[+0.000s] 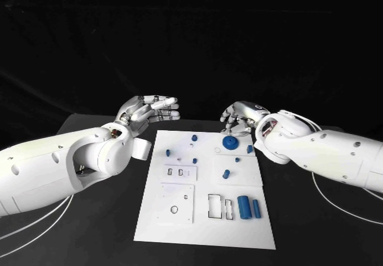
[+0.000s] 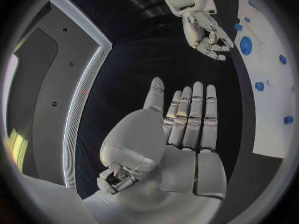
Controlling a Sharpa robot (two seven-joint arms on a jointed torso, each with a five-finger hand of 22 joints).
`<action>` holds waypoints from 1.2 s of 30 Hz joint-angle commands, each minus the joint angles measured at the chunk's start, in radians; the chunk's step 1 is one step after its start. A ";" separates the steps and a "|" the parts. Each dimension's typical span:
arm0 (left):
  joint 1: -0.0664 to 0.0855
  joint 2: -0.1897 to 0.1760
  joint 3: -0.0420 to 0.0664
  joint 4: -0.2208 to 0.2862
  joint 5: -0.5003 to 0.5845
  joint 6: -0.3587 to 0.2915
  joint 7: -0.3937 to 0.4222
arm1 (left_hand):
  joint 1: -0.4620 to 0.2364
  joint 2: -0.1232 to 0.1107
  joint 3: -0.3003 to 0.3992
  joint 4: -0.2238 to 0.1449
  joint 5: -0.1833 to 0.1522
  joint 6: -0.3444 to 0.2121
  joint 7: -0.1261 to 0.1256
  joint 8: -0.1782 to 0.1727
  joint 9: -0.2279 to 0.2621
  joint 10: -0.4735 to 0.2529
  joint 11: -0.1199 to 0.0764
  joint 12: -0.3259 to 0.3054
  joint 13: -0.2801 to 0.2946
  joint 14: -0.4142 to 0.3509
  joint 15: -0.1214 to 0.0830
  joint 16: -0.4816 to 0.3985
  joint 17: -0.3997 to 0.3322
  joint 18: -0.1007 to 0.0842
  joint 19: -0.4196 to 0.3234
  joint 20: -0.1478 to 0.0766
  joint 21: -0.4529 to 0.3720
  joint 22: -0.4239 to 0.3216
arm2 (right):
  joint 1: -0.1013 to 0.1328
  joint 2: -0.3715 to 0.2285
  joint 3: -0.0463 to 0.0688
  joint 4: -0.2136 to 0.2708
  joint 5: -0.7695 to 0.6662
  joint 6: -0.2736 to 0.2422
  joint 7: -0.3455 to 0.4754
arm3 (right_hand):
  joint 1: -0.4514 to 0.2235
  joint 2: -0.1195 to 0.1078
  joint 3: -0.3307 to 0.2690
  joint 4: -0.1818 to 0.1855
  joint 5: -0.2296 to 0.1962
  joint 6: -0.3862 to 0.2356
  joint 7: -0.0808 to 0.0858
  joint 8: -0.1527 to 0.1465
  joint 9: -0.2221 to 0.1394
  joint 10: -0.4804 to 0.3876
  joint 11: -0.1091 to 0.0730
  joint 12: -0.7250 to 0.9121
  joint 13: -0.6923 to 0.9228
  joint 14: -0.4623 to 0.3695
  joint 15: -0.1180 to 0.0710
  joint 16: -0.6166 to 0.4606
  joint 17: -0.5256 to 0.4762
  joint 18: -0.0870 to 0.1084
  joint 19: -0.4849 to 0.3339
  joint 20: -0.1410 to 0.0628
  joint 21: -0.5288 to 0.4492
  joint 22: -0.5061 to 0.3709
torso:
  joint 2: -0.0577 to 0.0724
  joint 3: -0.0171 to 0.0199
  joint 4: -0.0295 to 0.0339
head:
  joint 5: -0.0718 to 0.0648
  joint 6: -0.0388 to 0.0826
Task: Assemble the parts on the task board
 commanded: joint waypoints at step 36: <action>0.000 0.001 0.000 -0.003 0.015 0.028 0.010 | 0.001 0.012 -0.010 -0.009 -0.006 -0.005 0.001 -0.003 0.002 -0.008 -0.002 -0.002 0.001 -0.007 0.002 -0.008 0.003 0.012 -0.003 0.007 -0.005 -0.002 | -0.046 0.054 -0.007 -0.134 0.140 0.139 -0.056 | 0.070 0.051 -0.227 0.052 0.054 -0.043 -0.012 -0.030 0.096 0.136 -0.013 1.215 1.205 0.094 -0.010 0.138 0.379 -0.055 0.124 -0.014 0.139 0.231 | 0.000 0.0157 -0.0078 | -0.012 -0.010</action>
